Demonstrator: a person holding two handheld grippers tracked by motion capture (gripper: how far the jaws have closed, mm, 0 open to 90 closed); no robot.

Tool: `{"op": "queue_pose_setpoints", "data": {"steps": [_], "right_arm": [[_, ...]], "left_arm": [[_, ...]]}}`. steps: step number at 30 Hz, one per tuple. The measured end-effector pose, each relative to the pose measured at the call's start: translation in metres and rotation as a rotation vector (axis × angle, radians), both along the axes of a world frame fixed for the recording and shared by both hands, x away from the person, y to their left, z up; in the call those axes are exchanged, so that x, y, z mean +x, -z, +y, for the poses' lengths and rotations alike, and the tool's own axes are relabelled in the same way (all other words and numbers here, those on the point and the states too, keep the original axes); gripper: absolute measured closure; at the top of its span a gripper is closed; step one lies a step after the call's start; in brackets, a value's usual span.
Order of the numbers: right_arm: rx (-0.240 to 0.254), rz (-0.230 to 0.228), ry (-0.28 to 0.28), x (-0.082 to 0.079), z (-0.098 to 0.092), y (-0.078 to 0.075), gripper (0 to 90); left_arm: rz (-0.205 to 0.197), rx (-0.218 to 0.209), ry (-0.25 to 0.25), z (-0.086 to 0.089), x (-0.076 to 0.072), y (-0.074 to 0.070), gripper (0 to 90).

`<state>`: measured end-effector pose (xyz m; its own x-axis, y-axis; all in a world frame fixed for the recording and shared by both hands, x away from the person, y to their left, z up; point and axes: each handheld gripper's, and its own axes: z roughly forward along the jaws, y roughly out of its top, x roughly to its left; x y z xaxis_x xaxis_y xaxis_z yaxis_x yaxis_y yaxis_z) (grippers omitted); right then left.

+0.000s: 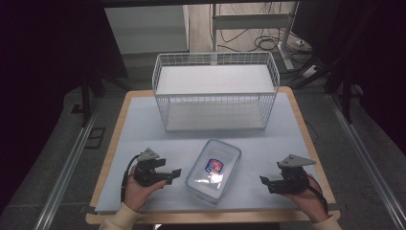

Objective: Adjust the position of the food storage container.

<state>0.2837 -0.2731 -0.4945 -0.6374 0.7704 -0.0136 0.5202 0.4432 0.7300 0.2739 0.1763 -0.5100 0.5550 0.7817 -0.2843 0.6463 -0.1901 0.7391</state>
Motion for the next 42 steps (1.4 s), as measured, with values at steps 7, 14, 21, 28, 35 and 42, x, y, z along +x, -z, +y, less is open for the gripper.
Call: {"op": "queue_pose_setpoints", "data": {"steps": [7, 14, 21, 28, 35, 42], "right_arm": [[-0.022, -0.003, -0.018, 0.0, 0.004, 0.002, 14.4], [-0.027, -0.002, -0.014, 0.001, 0.004, 0.002, 14.4], [-0.043, -0.001, -0.014, -0.001, 0.005, 0.003, 14.4], [-0.045, 0.004, -0.007, 0.002, 0.003, 0.004, 14.6], [-0.05, 0.008, -0.013, 0.001, 0.006, 0.005, 14.6], [-0.054, 0.015, -0.014, 0.001, 0.007, 0.006, 14.7]], "left_arm": [[0.006, -0.012, 0.005, 0.001, 0.001, -0.004, 20.9], [0.0, -0.041, 0.008, 0.006, -0.001, -0.016, 31.6], [-0.002, -0.041, 0.03, 0.006, -0.003, -0.022, 43.0], [0.007, -0.051, 0.039, 0.005, -0.003, -0.023, 57.5], [-0.008, -0.058, 0.11, -0.011, -0.008, -0.037, 78.4], [-0.001, -0.078, 0.198, -0.033, -0.01, -0.047, 89.6]]}}
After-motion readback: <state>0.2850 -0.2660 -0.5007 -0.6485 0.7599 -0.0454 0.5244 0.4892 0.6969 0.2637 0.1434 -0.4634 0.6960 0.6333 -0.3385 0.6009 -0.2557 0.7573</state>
